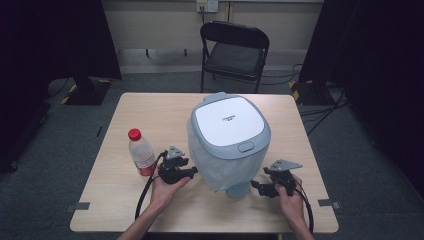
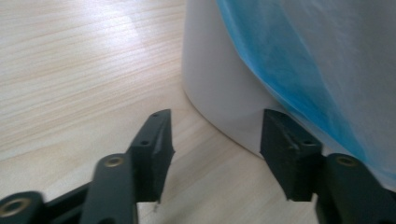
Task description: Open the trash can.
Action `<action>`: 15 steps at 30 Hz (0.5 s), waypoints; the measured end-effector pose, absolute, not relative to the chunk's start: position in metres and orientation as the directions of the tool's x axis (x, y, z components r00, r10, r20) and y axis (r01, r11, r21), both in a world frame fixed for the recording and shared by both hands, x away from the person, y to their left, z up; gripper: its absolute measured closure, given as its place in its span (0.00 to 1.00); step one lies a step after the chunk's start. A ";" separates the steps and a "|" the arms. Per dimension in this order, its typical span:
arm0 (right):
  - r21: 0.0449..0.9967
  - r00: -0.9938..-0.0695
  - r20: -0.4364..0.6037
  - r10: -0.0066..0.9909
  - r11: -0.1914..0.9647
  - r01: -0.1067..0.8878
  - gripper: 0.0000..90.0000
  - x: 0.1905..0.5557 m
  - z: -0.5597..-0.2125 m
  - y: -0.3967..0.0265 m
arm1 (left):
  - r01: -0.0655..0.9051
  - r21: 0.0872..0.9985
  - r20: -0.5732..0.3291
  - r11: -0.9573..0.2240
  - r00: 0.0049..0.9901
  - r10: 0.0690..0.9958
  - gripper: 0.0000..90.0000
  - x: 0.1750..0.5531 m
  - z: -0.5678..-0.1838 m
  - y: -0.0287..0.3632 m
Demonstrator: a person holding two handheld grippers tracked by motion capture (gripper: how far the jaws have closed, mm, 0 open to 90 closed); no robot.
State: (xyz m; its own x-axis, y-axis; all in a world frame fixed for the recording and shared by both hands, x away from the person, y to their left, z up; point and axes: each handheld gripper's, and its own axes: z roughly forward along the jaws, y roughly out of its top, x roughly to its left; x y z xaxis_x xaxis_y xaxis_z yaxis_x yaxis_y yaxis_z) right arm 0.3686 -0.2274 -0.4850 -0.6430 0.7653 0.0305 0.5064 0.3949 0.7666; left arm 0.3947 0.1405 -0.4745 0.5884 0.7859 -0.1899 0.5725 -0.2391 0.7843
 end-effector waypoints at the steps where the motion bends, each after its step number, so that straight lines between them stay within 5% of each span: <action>1: 0.767 -0.643 0.031 0.765 0.395 0.506 0.33 0.369 -0.485 -0.227 | 0.572 0.784 -0.190 -0.239 0.588 0.786 0.51 0.395 -0.474 0.141; 2: 0.767 -0.607 0.025 0.794 0.374 0.522 0.38 0.375 -0.484 -0.236 | 0.571 0.785 -0.186 -0.239 0.586 0.788 0.50 0.395 -0.475 0.141; 15: 0.859 -0.475 0.034 0.879 0.217 0.463 0.37 0.422 -0.468 -0.237 | 0.575 0.783 -0.188 -0.235 0.579 0.793 0.52 0.417 -0.476 0.129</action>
